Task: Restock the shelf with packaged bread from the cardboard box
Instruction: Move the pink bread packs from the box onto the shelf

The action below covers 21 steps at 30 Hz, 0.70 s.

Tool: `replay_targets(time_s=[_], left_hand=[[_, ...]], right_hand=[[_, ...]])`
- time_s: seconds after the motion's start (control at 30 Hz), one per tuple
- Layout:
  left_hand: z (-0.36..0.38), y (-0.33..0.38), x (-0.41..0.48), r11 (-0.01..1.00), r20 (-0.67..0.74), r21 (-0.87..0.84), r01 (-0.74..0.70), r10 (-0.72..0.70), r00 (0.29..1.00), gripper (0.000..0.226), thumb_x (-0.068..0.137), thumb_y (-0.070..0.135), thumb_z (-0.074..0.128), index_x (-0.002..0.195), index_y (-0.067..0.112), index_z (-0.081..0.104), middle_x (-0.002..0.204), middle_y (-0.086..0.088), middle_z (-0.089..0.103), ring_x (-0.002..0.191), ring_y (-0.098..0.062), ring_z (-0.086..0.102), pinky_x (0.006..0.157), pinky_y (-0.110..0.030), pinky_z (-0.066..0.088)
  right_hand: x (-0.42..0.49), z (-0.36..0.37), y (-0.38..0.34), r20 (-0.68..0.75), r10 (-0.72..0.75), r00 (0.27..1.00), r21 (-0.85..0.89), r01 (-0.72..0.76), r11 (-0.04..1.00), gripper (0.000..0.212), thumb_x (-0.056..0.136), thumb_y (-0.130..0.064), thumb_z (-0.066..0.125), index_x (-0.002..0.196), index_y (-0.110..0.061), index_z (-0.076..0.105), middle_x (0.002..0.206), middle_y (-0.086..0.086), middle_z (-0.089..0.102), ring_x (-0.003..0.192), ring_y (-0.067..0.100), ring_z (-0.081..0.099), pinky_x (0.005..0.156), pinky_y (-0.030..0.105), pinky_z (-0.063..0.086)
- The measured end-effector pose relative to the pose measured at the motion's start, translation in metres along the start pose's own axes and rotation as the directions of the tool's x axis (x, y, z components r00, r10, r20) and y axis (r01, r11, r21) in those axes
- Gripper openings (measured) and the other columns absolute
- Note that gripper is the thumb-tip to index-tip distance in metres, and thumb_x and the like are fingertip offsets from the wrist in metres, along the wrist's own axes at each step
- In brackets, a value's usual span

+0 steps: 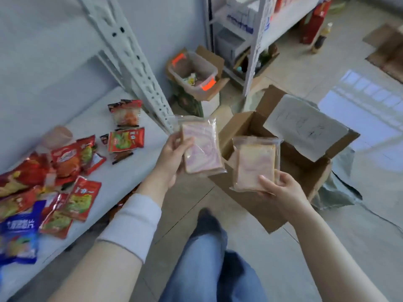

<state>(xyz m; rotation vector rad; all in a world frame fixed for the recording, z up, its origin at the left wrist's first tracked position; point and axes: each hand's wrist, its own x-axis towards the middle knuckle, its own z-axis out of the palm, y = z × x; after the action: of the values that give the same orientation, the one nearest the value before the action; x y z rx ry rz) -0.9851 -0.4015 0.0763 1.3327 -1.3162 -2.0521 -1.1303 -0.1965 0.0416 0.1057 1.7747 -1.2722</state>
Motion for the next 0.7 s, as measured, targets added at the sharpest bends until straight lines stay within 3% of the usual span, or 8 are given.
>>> replay_targets(time_s=[0.17,0.3,0.37,0.43,0.5,0.6,0.7], left_hand=[[-0.114,0.093,-0.106,0.956,-0.153,-0.095,-0.278,0.262,0.953,0.015,0.09,0.016,0.055,0.103,0.017,0.06,0.094,0.0,0.069,0.086,-0.015,0.067,0.072,-0.031,0.056],[-0.226,0.152,-0.173,0.859,-0.362,-0.065,-0.508,0.454,0.814,0.015,0.089,0.01,0.056,0.102,0.017,0.057,0.097,-0.003,0.066,0.094,-0.021,0.063,0.087,-0.039,0.051],[-0.29,0.174,-0.201,0.814,-0.483,-0.022,-0.581,0.5,0.719,0.02,0.089,0.012,0.056,0.109,0.015,0.053,0.097,-0.001,0.065,0.091,-0.017,0.063,0.08,-0.033,0.054],[-0.355,0.191,-0.224,0.794,-0.562,0.043,-0.606,0.521,0.642,0.025,0.09,0.015,0.057,0.113,0.015,0.05,0.095,0.003,0.064,0.082,-0.01,0.063,0.062,-0.022,0.053],[-0.42,0.201,-0.242,0.804,-0.609,0.093,-0.587,0.513,0.605,0.028,0.09,0.015,0.056,0.117,0.013,0.049,0.095,0.003,0.064,0.08,-0.009,0.063,0.056,-0.019,0.052],[-0.506,0.203,-0.249,0.841,-0.673,0.137,-0.524,0.467,0.573,0.035,0.09,0.014,0.056,0.123,0.006,0.047,0.108,-0.006,0.06,0.094,-0.019,0.059,0.081,-0.036,0.053],[-0.569,0.198,-0.238,0.862,-0.728,0.114,-0.494,0.411,0.549,0.035,0.09,0.011,0.056,0.123,0.004,0.048,0.108,-0.009,0.057,0.099,-0.023,0.055,0.097,-0.046,0.044]], right_hand=[[-0.11,0.101,-0.058,0.21,-0.202,0.957,-0.114,0.229,0.967,0.025,0.078,-0.03,0.071,0.097,-0.017,0.063,0.081,-0.003,0.071,0.056,0.001,0.067,0.043,0.009,0.046],[-0.173,0.207,-0.084,0.401,-0.27,0.875,0.033,0.281,0.959,0.023,0.084,-0.016,0.064,0.104,-0.004,0.062,0.09,0.005,0.068,0.076,0.011,0.065,0.059,0.015,0.055],[-0.199,0.27,-0.09,0.492,-0.288,0.821,0.068,0.294,0.954,0.016,0.084,-0.018,0.063,0.097,-0.009,0.064,0.085,0.001,0.071,0.078,0.01,0.066,0.063,0.019,0.055],[-0.224,0.338,-0.092,0.576,-0.318,0.753,0.087,0.33,0.94,0.015,0.081,-0.023,0.065,0.092,-0.012,0.065,0.077,-0.004,0.073,0.073,0.007,0.069,0.061,0.017,0.053],[-0.248,0.406,-0.09,0.618,-0.35,0.704,0.09,0.379,0.921,0.019,0.077,-0.023,0.069,0.092,-0.011,0.066,0.077,-0.002,0.074,0.071,0.008,0.07,0.057,0.017,0.054],[-0.27,0.501,-0.081,0.627,-0.386,0.677,0.074,0.441,0.894,0.016,0.078,-0.018,0.07,0.092,-0.012,0.065,0.077,0.001,0.073,0.067,0.009,0.071,0.054,0.016,0.053],[-0.278,0.582,-0.076,0.585,-0.426,0.69,0.034,0.503,0.863,0.034,0.076,-0.016,0.073,0.105,-0.009,0.057,0.085,0.005,0.066,0.071,0.014,0.066,0.055,0.021,0.054]])
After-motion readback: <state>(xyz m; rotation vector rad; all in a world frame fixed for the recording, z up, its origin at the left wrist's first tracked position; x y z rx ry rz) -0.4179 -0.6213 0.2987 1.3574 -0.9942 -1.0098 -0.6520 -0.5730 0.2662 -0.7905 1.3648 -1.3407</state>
